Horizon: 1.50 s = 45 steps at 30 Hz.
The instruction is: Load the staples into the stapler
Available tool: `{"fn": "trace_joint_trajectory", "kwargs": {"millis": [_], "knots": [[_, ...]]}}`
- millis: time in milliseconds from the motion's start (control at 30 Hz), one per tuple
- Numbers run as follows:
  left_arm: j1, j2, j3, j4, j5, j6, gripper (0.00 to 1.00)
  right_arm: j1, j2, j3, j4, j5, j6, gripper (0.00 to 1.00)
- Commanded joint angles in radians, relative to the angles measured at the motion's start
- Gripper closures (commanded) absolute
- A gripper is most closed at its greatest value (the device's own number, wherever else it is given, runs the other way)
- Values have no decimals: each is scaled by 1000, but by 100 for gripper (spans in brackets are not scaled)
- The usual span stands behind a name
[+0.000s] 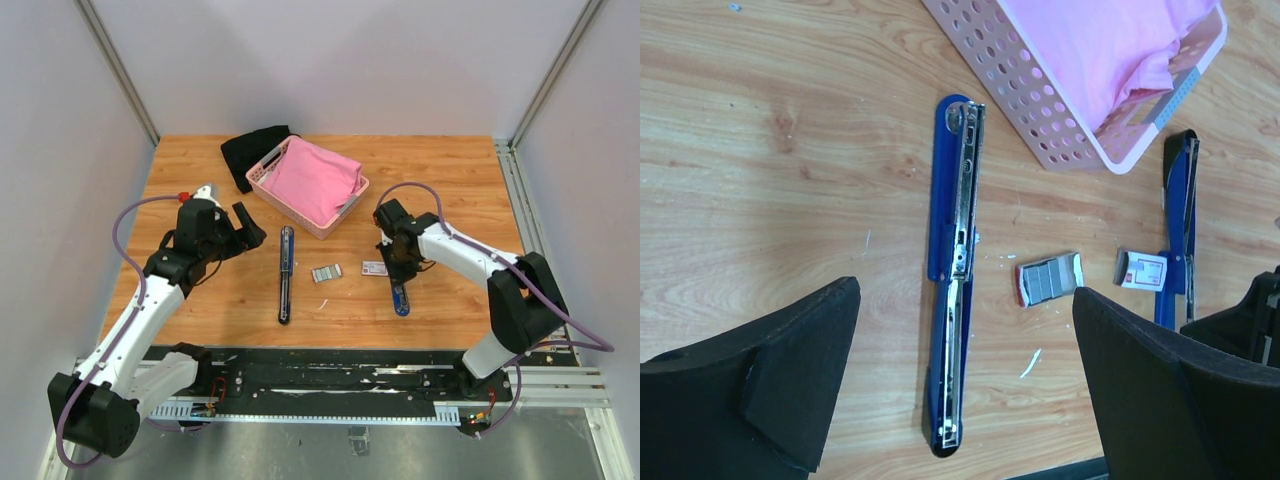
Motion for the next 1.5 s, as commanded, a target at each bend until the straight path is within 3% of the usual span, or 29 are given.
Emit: {"fn": "trace_joint_trajectory", "kwargs": {"millis": [0, 233, 400, 633, 767, 1100, 1467], "knots": [[-4, 14, 44, 5, 28, 34, 8, 44, -6, 59, -4, -25, 137, 89], [-5, 31, 57, 21, 78, 50, 8, 124, 84, 202, -47, 38, 250, 89], [-16, 19, 14, 139, 222, -27, 11, 111, 42, 296, -76, 61, 286, 89], [-257, 69, -69, 468, 260, -198, 14, 62, -11, 387, -87, -22, 327, 88], [-342, 137, -58, 570, 286, -228, 15, 60, -29, 423, -84, -73, 372, 88], [-415, 297, 5, 677, 342, -264, 16, 60, -107, 393, -21, -166, 465, 88], [-457, 424, 97, 698, 344, -277, 26, 60, -162, 349, 0, -181, 493, 88]]}}
